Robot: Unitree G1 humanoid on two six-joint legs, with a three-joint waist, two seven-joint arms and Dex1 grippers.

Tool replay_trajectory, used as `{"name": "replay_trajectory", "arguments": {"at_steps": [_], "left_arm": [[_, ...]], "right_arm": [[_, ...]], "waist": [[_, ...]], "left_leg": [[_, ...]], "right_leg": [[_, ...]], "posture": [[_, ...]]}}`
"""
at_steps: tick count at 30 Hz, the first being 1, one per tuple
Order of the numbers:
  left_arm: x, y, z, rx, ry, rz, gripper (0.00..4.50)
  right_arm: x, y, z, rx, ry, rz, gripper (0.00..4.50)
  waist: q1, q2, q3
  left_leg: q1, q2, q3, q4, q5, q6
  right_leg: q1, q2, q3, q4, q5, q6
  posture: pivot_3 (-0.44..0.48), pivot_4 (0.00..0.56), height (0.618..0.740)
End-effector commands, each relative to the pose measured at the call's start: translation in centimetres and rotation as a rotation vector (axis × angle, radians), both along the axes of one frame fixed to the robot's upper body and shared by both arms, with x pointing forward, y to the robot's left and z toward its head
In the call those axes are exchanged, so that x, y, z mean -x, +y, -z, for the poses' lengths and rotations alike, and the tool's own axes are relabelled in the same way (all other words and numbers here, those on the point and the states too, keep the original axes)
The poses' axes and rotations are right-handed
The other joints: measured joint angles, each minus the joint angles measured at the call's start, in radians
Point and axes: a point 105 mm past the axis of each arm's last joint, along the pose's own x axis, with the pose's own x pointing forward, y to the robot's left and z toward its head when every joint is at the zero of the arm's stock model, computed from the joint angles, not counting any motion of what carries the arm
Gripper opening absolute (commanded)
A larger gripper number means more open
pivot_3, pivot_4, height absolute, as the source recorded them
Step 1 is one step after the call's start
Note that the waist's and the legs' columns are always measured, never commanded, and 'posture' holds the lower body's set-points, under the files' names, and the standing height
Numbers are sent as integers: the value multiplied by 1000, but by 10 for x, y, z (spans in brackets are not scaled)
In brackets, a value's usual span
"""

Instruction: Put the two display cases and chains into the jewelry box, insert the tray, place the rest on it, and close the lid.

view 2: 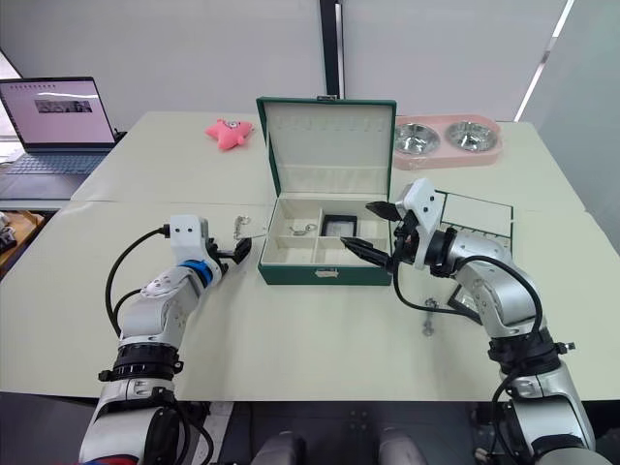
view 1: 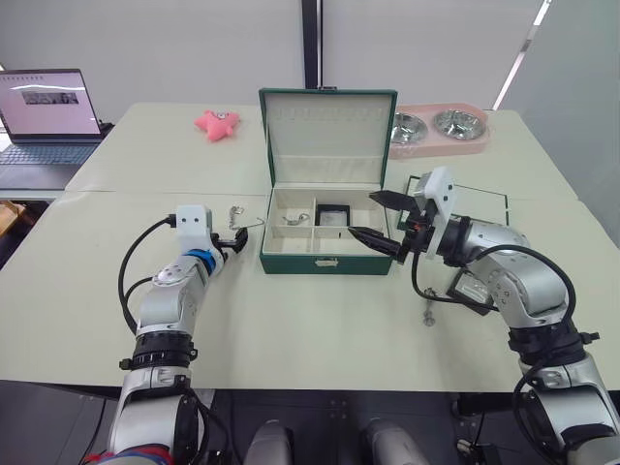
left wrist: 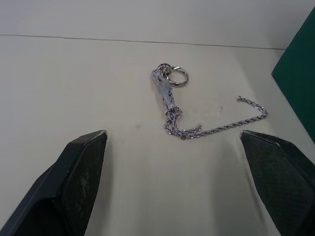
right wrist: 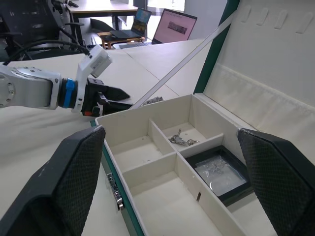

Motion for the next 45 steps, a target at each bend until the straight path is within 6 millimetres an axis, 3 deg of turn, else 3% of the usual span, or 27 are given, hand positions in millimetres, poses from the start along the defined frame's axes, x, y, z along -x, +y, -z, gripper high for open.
{"name": "replay_trajectory", "arguments": {"at_steps": [1, 12, 28, 31, 44, 45], "left_arm": [[-11, -6, -9, -22, -24, 19, 4476], [-28, -7, -1, -23, 33, 15, 4476], [-33, -7, 9, -12, 87, 13, 4476], [-33, -7, 11, -8, 92, 13, 3875], [-32, -5, 15, 0, 106, 1, 18], [-32, -5, 15, 0, 106, 1, 18]], "right_arm": [[2, 3, -16, -11, -65, -19, 4500], [2, 2, -17, -8, -59, -14, 4500], [3, 0, -16, -11, -49, -5, 4500], [3, 1, -16, -10, -46, -7, 4500], [1, -2, -17, -8, -53, 3, 4500], [1, -3, -17, -8, -53, 4, 4500]], "waist": [[0, 0, 0], [0, 0, 0], [0, 0, 0], [0, 0, 0], [0, 0, 0], [0, 0, 0]], "left_leg": [[0, 0, 0, 0, 0, 0], [0, -1, 0, 0, 0, 0], [1, -1, 0, 1, 0, 0], [1, -1, 0, 1, 0, 0], [1, -1, 0, 1, 0, 0], [1, -1, 0, 1, 0, 0]], "right_leg": [[0, 0, 0, 0, 0, 0], [0, 0, 0, 1, 0, 0], [0, 0, 0, 4, 0, 0], [0, 0, 0, 4, 0, 0], [0, 0, -1, 3, 0, 0], [0, 0, -1, 3, 0, 0]], "posture": [[0, 150, 740], [0, 150, 740], [0, 150, 740], [0, 150, 740], [0, 150, 740], [0, 150, 740]]}}
